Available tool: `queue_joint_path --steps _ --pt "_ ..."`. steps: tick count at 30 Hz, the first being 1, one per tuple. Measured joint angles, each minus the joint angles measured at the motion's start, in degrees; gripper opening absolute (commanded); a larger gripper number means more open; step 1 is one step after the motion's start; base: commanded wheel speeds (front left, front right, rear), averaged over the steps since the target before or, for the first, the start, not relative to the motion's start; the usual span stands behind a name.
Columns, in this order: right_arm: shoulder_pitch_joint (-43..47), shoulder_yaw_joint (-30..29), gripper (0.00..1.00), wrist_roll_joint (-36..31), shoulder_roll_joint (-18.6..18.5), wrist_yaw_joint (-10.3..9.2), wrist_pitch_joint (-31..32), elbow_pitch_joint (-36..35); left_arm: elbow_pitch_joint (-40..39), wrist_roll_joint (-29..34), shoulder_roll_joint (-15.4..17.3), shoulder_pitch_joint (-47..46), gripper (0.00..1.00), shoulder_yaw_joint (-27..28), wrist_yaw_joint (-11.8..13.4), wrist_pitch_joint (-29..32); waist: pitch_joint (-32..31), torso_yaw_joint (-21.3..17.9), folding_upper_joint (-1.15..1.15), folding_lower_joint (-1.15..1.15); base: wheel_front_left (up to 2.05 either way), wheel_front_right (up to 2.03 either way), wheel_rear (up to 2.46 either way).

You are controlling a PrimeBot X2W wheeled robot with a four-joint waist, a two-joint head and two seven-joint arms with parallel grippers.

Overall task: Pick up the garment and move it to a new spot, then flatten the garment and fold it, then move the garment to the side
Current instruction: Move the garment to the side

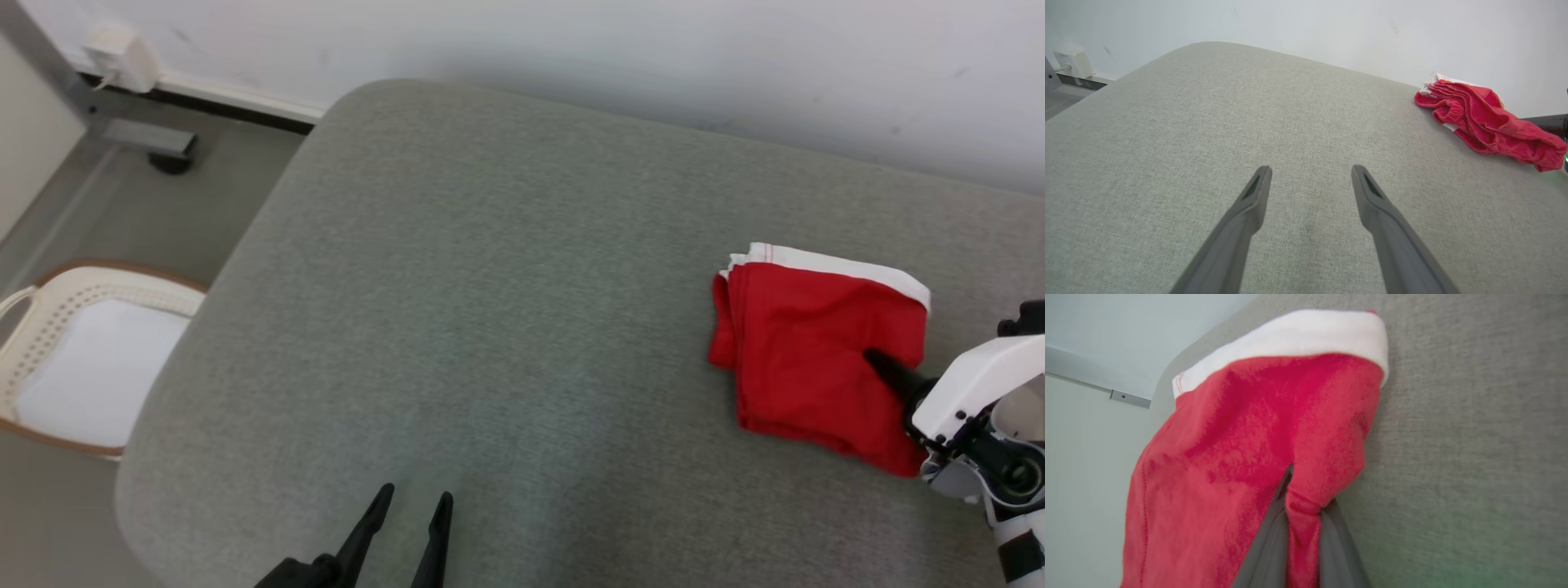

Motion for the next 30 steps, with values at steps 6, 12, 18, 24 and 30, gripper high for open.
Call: queue_joint_path --steps 6,12,18,24,30 --pt "-0.4 1.8 0.00 -4.7 -4.8 0.00 -1.3 -4.1 -0.9 0.0 0.4 -0.2 1.00 0.4 0.0 0.0 0.0 -5.5 0.00 0.00 0.00 0.00 0.00" --pt "-3.0 -1.9 0.00 -10.9 -12.6 0.00 -0.2 -7.4 -1.4 0.0 1.5 -2.5 1.00 -1.1 0.0 0.0 1.2 -11.6 0.00 0.00 0.00 0.00 0.00" --pt "-5.5 -10.5 0.00 -17.7 -16.5 0.00 4.3 -9.5 -1.3 -0.4 3.7 -4.4 1.00 -1.3 0.0 0.0 5.3 -14.1 0.00 0.00 0.00 0.00 0.00" --pt "-4.5 -20.1 0.00 -24.1 -18.9 0.00 10.5 -11.6 -0.9 -1.0 4.9 -4.8 1.00 0.3 0.0 0.0 7.9 -14.8 0.00 0.00 0.00 0.00 0.00" --pt "-0.2 -26.0 1.00 -35.8 -20.5 0.00 8.8 -12.8 -0.5 -1.0 5.4 -4.8 1.00 1.2 0.0 0.0 8.1 -14.9 0.00 0.00 0.00 0.00 0.00"
